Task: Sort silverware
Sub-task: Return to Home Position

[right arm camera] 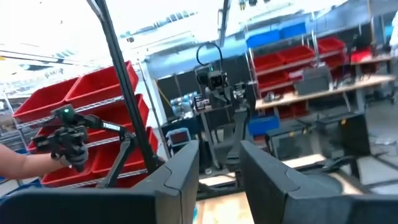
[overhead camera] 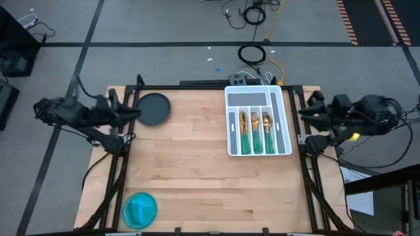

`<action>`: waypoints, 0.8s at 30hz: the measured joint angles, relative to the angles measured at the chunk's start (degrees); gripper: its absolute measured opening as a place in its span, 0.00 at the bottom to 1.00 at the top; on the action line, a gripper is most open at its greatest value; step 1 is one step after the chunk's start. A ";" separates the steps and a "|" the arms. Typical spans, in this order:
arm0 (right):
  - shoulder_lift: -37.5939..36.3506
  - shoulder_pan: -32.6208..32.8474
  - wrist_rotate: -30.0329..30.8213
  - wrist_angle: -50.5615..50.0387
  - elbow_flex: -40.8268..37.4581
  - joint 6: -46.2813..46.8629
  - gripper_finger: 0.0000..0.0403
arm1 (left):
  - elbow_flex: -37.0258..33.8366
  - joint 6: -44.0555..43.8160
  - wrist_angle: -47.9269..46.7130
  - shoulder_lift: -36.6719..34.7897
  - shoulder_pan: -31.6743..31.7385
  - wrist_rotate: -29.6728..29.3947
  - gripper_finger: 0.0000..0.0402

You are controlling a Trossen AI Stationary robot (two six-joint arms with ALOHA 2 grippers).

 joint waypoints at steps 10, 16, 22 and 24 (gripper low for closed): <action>-17.51 -0.09 0.08 -6.84 -6.83 -1.45 0.26 | -7.72 -5.06 4.09 -14.96 0.00 -0.01 0.14; -20.88 -0.22 -1.11 -4.21 -17.05 2.59 0.26 | -17.28 -6.17 9.46 -22.32 0.00 1.39 0.14; -21.05 -0.20 -3.04 6.02 -27.12 1.62 0.26 | -26.28 -10.94 10.58 -28.97 0.00 2.07 0.14; -21.09 -0.17 -3.73 11.65 -30.97 1.64 0.26 | -29.45 -12.54 11.35 -31.29 0.00 3.32 0.14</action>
